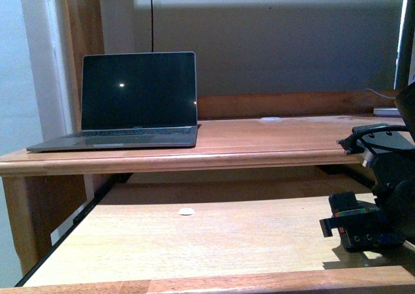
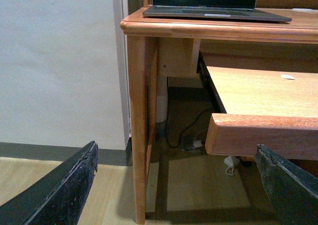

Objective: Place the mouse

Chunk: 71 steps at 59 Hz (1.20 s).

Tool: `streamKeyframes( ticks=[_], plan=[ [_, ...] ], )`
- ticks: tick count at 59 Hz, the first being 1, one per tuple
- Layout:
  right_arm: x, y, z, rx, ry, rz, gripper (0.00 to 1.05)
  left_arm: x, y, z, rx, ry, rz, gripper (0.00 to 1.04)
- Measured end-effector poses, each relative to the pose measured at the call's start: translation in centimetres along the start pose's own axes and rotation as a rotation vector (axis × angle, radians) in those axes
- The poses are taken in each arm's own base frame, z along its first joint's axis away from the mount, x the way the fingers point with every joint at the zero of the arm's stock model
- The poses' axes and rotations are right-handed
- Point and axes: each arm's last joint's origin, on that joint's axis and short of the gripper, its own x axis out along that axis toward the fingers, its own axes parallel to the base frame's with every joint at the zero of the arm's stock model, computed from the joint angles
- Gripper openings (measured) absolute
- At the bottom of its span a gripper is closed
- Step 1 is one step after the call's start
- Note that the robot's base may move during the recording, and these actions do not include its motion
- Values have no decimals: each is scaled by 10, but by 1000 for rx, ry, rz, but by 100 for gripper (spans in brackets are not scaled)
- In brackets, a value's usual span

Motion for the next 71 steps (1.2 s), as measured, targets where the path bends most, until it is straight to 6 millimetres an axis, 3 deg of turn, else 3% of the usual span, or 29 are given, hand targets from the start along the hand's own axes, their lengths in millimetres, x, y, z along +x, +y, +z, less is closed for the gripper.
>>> streamKeyframes(
  ticks=[16,28,38,50,61,71],
  plan=[
    [-13,-12,11,57,-19,10,55,0,0,0,0,0,0,97],
    [-50,-25,37,107,-107,27,55,0,0,0,0,0,0,97],
    [-62,-23,68,130,-169,45,55,0,0,0,0,0,0,97],
    [-51,8,112,126,-216,91,55,0,0,0,0,0,0,97],
    [-21,52,142,84,-232,102,55,0,0,0,0,0,0,97],
    [6,83,157,42,-237,96,55,0,0,0,0,0,0,97]
  ],
)
